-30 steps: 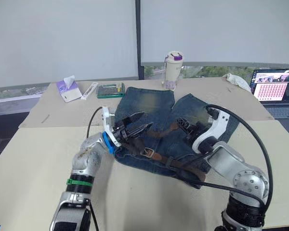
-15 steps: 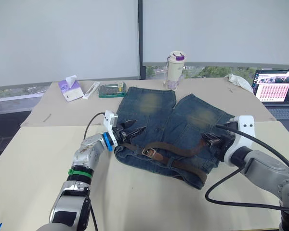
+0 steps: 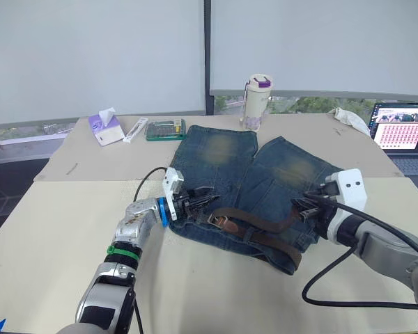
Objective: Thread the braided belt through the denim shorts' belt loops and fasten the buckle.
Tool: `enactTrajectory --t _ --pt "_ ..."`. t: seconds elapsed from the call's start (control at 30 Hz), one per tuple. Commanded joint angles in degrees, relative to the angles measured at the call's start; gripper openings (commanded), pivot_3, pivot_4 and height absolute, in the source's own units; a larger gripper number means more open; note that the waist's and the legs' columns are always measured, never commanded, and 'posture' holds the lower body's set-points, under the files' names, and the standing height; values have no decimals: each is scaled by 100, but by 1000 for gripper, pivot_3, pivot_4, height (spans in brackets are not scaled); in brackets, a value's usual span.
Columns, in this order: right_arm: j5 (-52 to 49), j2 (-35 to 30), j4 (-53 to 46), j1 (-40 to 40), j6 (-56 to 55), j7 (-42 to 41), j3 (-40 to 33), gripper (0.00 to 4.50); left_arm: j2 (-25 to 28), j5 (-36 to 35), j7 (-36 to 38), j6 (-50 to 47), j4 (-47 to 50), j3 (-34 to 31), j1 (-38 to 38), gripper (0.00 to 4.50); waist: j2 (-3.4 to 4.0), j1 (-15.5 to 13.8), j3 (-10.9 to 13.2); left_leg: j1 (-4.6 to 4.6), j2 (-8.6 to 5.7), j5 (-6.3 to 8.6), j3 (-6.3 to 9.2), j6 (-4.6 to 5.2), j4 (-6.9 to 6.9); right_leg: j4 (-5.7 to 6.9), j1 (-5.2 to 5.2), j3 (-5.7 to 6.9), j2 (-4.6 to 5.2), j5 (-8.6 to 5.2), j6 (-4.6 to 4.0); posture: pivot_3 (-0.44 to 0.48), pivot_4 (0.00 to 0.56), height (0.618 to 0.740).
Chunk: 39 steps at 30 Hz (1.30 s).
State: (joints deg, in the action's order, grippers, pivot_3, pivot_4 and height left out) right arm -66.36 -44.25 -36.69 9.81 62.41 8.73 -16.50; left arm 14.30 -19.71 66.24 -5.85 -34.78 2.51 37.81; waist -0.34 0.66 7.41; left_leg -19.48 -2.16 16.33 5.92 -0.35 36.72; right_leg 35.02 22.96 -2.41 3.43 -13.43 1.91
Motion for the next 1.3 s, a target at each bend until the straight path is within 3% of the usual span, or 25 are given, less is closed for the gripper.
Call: enactTrajectory --t 0.03,0.07,0.5,0.97,1.1,1.23,1.3 --pt "86 -3 -197 -9 -89 -62 -96 0 -62 134 103 165 -50 102 -24 294 0 0 0 0 0 0 0 0 0 0 0 0 0 0 0 0 150 740" --pt "103 -3 -196 -17 -86 -70 -101 0 -94 194 52 211 -123 119 -20 9 0 -1 0 0 0 0 0 0 0 0 0 0 0 0 0 0 150 740" --pt "70 -92 -278 -156 -37 -83 -319 0 -322 1205 -198 819 -1069 772 16 9 -6 -16 3 17 0 6 3 9 0 -11 -63 3 1 -25 41 0 150 740" --pt "-356 -324 -437 -271 -63 145 -832 0 -181 2021 -593 605 -1482 1432 -240 9 -12 -92 -52 29 -1 7 5 13 7 -8 -84 2 8 -36 58 0 150 740" --pt "-621 -209 -378 -99 -157 343 -787 0 -447 888 -669 423 -1180 395 -53 9 -10 -82 -53 28 0 8 5 13 11 -4 -83 1 8 -36 59 0 150 740" --pt "-876 -102 -340 46 -234 557 -688 0 -574 -638 -614 -583 -530 -896 96 9 -10 -45 -28 17 6 7 13 13 13 0 -61 4 3 -35 59 0 150 740" --pt "-964 -42 -314 119 -285 662 -636 0 -524 -960 -619 -615 -313 -1254 79 9 -8 1 -19 15 7 7 13 13 14 2 -54 6 1 -35 58 0 150 740"
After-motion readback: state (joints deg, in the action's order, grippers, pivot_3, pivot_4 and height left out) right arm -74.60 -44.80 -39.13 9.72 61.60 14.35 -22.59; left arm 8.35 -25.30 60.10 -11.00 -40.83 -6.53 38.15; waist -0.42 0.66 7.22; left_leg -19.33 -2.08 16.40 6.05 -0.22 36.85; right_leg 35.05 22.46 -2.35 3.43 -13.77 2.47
